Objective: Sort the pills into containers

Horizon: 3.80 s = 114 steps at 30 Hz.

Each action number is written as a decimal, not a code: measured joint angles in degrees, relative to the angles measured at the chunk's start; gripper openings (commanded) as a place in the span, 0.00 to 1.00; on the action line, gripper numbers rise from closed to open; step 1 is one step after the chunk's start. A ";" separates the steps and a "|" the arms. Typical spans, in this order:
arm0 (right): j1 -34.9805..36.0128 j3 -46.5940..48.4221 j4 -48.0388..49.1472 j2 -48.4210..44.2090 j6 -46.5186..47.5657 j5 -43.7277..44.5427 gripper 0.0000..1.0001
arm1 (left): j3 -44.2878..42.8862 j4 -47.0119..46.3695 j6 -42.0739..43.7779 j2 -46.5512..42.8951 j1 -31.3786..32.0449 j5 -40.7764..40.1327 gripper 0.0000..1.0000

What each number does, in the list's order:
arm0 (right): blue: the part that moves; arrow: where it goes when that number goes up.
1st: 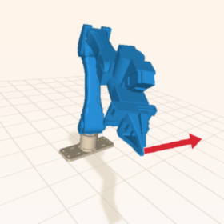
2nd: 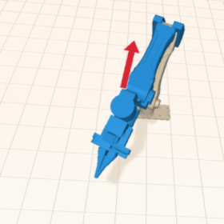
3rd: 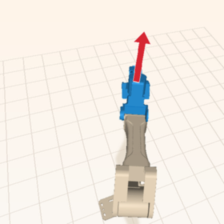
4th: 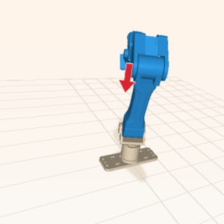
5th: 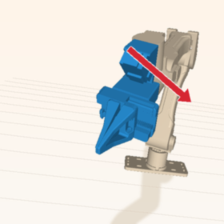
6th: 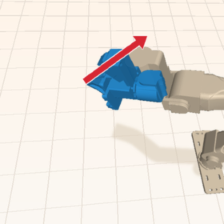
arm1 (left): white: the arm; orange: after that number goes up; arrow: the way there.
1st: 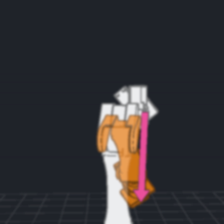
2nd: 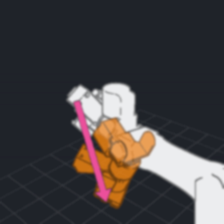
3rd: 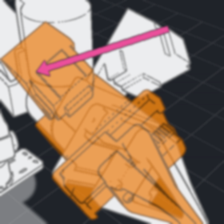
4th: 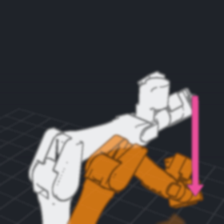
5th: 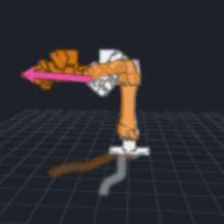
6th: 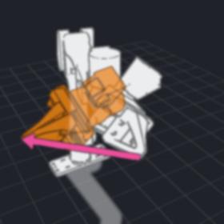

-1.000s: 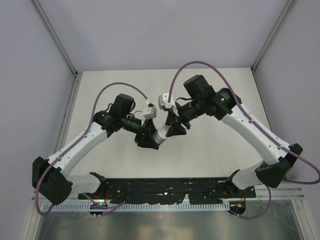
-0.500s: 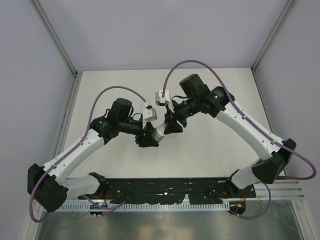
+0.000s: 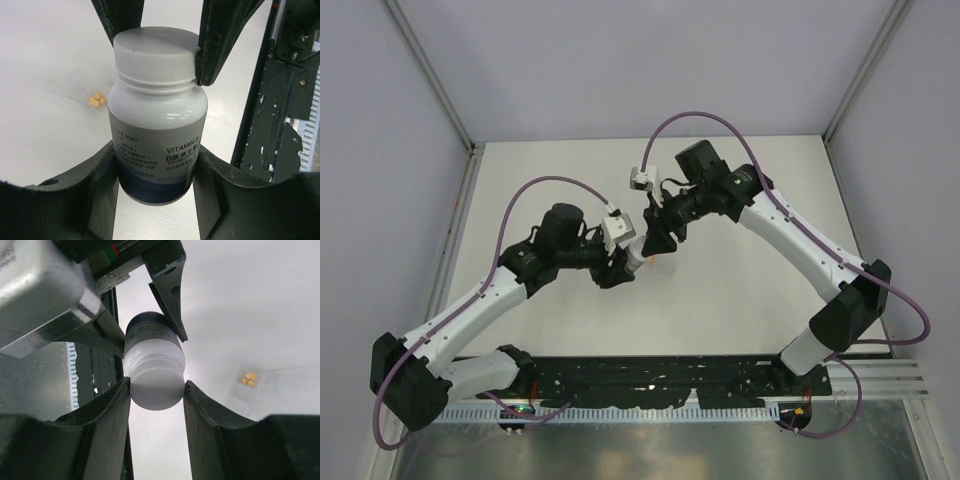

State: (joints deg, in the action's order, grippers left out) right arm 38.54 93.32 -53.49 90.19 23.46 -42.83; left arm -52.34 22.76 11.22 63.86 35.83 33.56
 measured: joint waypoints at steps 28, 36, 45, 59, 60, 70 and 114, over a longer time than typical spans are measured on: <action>-7.32 0.24 3.87 9.81 -14.49 -10.64 0.47 | 2.51 -3.32 3.21 -0.94 8.02 -26.64 0.00; -8.20 0.20 4.22 9.81 -14.29 -11.04 0.66 | 2.56 -4.66 4.02 -0.92 8.11 -26.95 0.00; -8.81 -0.79 4.22 7.87 -12.81 -10.99 0.75 | 2.56 -5.49 4.22 -0.92 8.31 -26.91 0.00; -8.94 -2.14 0.57 1.25 -4.55 -10.67 0.80 | 2.56 -5.79 3.93 -1.09 7.76 -23.96 0.00; -8.94 -2.29 0.11 0.57 -3.65 -10.58 0.80 | 2.56 -5.77 3.78 -1.25 7.41 -22.69 0.00; -6.12 -6.03 -2.36 -11.41 8.13 -5.90 0.82 | 2.54 -5.42 0.24 -2.69 -0.11 1.51 0.00; 5.07 -3.78 -5.35 -10.47 14.75 -1.79 0.35 | -1.88 2.97 1.68 2.21 -1.42 27.56 0.00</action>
State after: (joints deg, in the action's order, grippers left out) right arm 43.62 89.54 -58.85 79.72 38.22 -44.62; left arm -54.22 25.74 12.91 66.06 34.41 61.12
